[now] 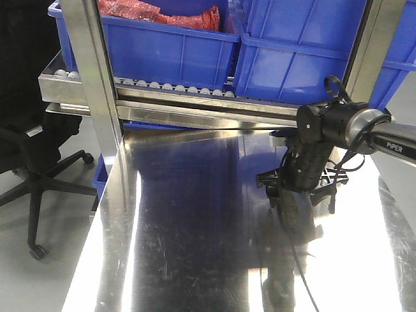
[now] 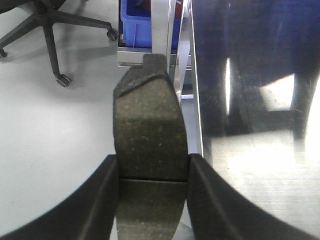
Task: Move and align brake pads A on conveyor
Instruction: 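Lower the right gripper over the remaining brake pad and close on it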
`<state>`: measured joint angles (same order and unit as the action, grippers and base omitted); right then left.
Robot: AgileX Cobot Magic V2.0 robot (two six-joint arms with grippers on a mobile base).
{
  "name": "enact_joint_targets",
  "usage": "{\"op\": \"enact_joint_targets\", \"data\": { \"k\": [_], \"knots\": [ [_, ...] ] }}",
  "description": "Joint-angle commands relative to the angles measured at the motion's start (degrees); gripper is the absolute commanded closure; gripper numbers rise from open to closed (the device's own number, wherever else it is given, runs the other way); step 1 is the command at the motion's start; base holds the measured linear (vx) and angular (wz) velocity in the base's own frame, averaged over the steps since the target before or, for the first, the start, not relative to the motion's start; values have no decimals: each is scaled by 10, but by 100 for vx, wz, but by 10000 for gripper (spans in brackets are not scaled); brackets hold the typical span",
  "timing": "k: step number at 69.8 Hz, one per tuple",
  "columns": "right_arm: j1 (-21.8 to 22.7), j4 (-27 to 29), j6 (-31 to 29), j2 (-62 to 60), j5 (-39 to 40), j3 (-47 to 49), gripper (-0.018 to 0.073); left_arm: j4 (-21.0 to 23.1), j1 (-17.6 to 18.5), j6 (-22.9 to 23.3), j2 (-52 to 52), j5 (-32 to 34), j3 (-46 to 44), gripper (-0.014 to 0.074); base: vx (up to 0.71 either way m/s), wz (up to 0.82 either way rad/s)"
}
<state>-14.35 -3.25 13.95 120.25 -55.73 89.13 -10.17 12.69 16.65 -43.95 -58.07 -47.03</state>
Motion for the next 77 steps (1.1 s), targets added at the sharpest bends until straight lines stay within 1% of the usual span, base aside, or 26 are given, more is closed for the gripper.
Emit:
{"op": "enact_joint_targets", "data": {
  "k": [1, 5, 26, 40, 59, 66, 69, 73, 77],
  "knots": [
    [9, -2, 1, -31, 22, 18, -30, -8, -1, 0, 3, 36, -17, 603, 0, 0],
    [14, 1, 1, -31, 24, 18, -30, -8, -1, 0, 3, 36, -17, 603, 0, 0],
    [13, 5, -1, -23, 23, 18, -30, -8, -1, 0, 3, 36, -17, 603, 0, 0],
    [1, 5, -1, -21, 24, 18, -30, -8, -1, 0, 3, 36, -17, 603, 0, 0],
    [0, 3, -1, -11, 20, 18, -19, -8, -1, 0, 3, 36, -17, 603, 0, 0],
    [0, 3, -1, -11, 22, 18, 20, -8, -1, 0, 3, 36, -17, 603, 0, 0],
    [0, 3, 1, -11, 23, 18, 54, -8, -1, 0, 3, 36, -17, 603, 0, 0],
    [0, 3, 1, -11, 23, 18, 119, -8, -1, 0, 3, 36, -17, 603, 0, 0],
    [0, 3, 1, -11, 22, 18, 211, -8, -1, 0, 3, 36, -17, 603, 0, 0]
  ]
}}
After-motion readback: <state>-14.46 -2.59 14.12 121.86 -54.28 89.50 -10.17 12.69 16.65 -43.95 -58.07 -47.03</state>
